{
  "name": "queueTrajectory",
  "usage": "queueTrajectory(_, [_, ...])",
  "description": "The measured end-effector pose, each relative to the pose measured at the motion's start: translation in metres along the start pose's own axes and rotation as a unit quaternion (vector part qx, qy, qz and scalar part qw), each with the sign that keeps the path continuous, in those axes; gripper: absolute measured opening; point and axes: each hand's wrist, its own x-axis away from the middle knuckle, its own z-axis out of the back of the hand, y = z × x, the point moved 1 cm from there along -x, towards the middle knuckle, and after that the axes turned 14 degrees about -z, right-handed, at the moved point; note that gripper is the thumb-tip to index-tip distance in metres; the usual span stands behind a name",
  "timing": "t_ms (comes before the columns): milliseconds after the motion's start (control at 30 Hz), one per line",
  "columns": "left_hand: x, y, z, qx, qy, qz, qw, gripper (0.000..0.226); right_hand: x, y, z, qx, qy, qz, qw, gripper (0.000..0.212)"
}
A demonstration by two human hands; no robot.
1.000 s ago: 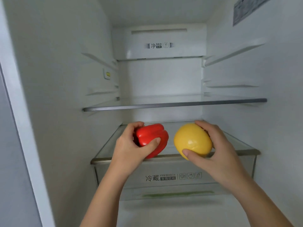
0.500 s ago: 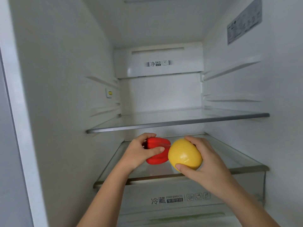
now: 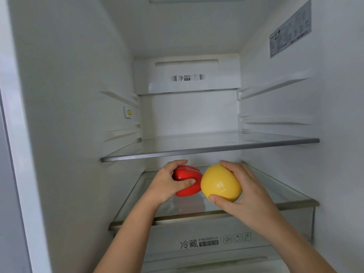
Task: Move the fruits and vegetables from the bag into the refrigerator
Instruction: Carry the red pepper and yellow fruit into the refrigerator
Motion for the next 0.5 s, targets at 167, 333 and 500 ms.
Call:
queueTrajectory(167, [0.001,-0.001,0.002,0.029,0.027,0.01,0.999,0.049,0.004,-0.007,0.003,0.013,0.0,0.018,1.0,0.067])
queueTrajectory(333, [0.015,0.012,0.007,-0.075,0.081,-0.044,0.993,0.047,0.011,-0.022,0.019,0.005,0.019,0.081,0.997,0.067])
queueTrajectory(500, [0.04,0.038,0.01,-0.122,0.136,-0.122,0.976,0.033,0.008,-0.04,0.037,0.007,0.066,0.152,0.986,0.069])
